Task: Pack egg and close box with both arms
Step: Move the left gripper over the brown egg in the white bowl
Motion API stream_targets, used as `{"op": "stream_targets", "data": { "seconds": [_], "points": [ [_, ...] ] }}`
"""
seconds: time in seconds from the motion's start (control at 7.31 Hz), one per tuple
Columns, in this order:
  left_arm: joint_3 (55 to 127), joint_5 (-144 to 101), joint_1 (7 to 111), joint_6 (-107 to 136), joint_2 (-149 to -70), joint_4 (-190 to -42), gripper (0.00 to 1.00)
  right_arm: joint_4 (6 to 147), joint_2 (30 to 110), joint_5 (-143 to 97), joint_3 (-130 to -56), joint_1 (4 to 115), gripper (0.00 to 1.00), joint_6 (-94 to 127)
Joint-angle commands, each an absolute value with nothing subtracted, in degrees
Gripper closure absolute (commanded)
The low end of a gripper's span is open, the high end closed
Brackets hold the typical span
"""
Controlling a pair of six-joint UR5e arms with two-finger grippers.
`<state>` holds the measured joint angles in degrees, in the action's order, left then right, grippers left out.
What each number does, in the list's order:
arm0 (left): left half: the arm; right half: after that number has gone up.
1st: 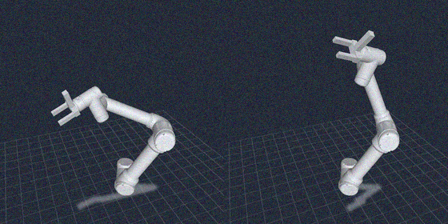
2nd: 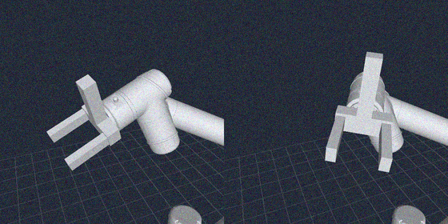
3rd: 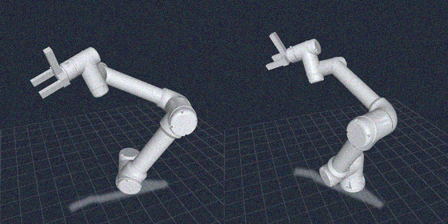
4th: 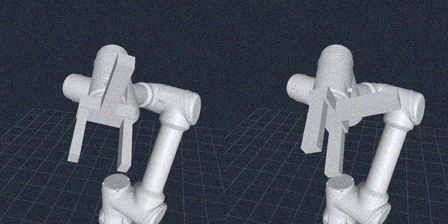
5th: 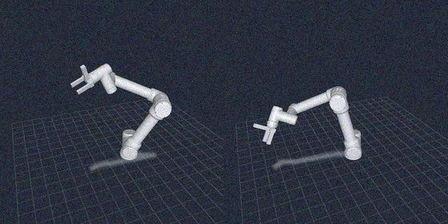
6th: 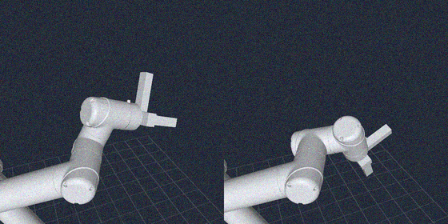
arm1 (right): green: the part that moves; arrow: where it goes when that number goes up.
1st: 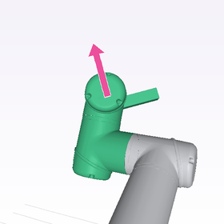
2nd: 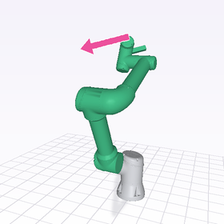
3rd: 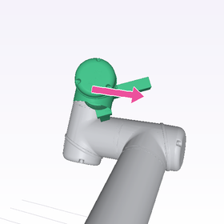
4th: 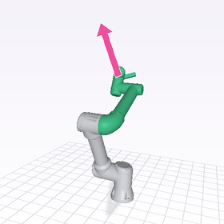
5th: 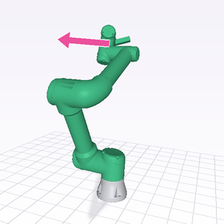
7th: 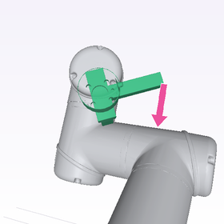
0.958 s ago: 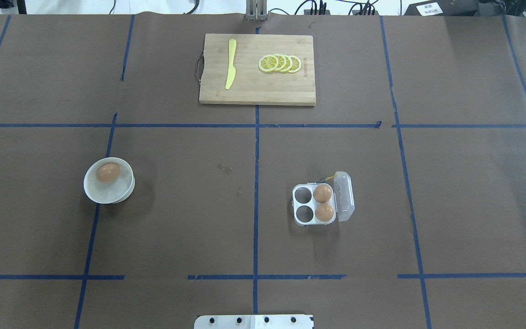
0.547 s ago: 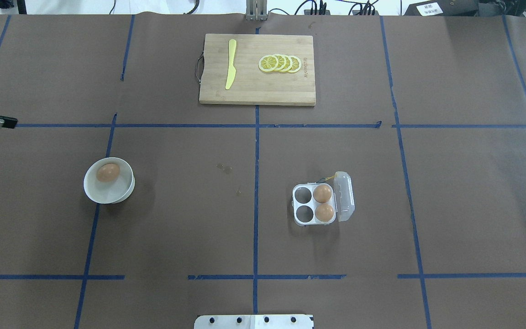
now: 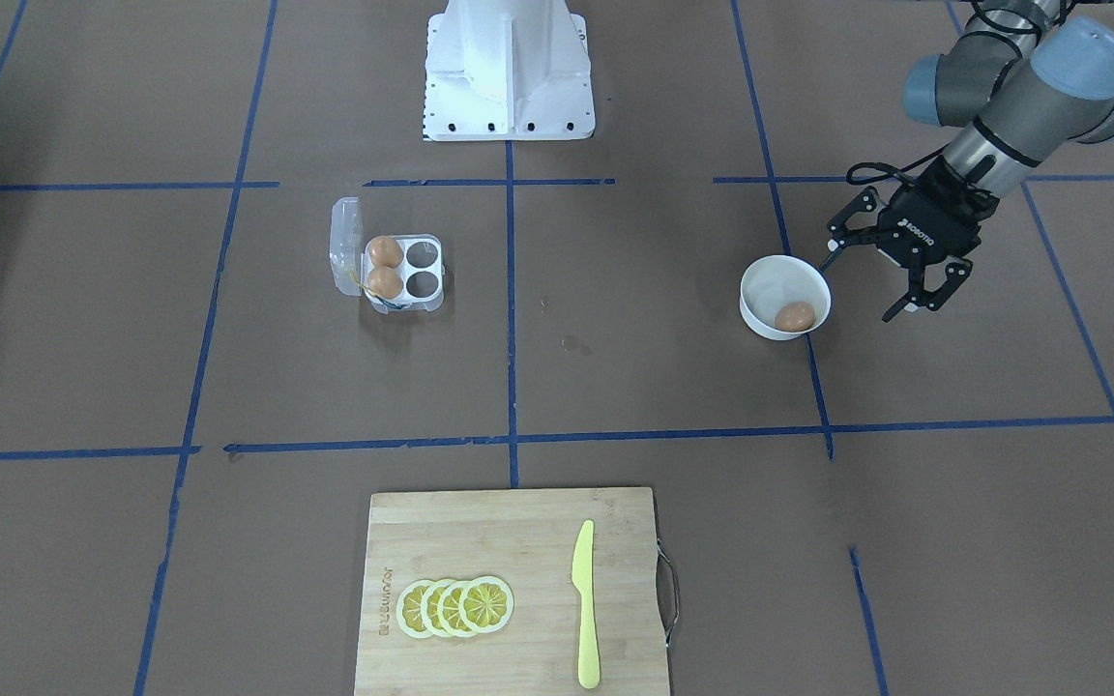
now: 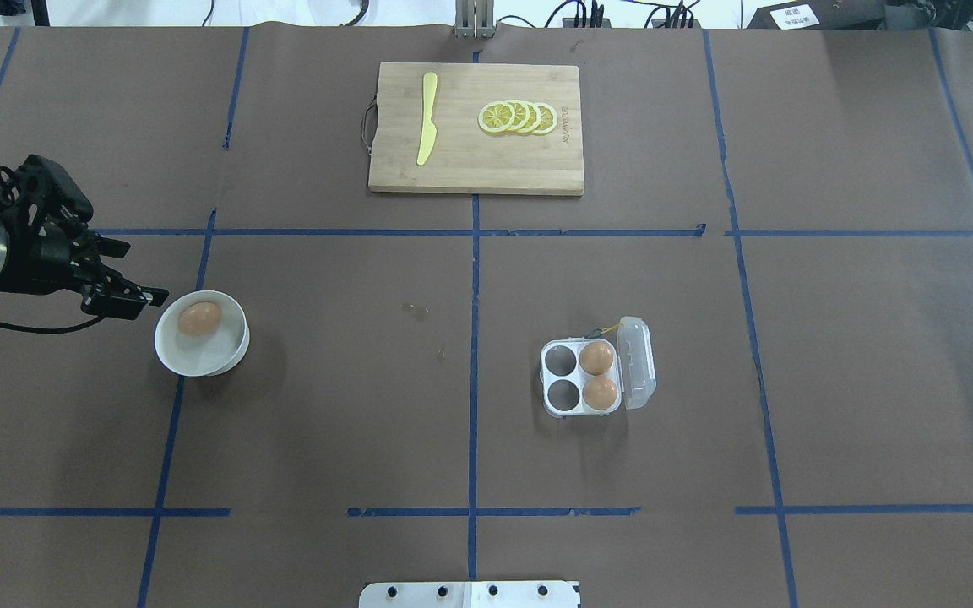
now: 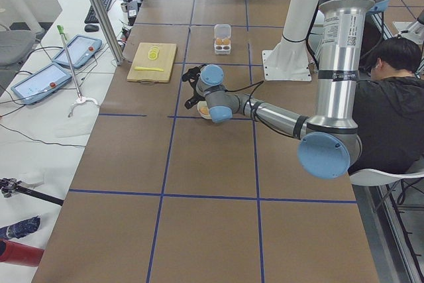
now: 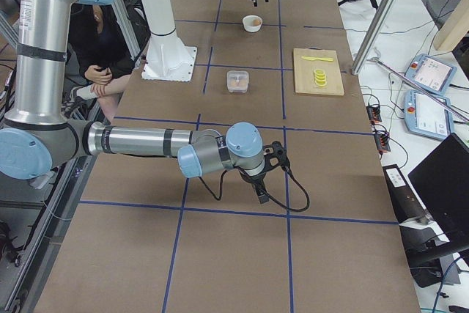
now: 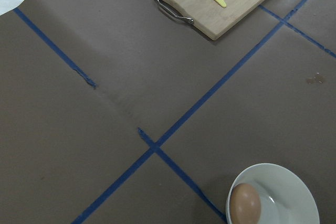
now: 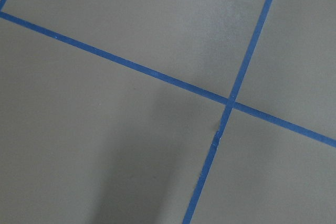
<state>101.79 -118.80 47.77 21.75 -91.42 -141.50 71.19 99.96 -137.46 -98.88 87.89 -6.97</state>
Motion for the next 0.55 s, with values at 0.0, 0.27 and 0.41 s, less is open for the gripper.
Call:
{"op": "stream_targets", "data": {
  "seconds": [0.0, 0.27, 0.41],
  "points": [
    [100.2, -117.9, 44.5, 21.9, -91.7, -141.4, 0.09, 71.2, 100.1, -137.5, -98.9, 87.9, 0.00, -6.9],
    [98.4, -117.9, 43.5, 21.9, -93.1, -141.4, 0.18, 71.2, 100.1, -137.5, -98.8, 87.9, 0.00, -6.9],
    [97.9, -117.9, 42.9, 21.9, -93.8, -141.4, 0.18, 71.2, 100.1, -137.5, -98.8, 87.9, 0.00, -6.9]
  ]
}}
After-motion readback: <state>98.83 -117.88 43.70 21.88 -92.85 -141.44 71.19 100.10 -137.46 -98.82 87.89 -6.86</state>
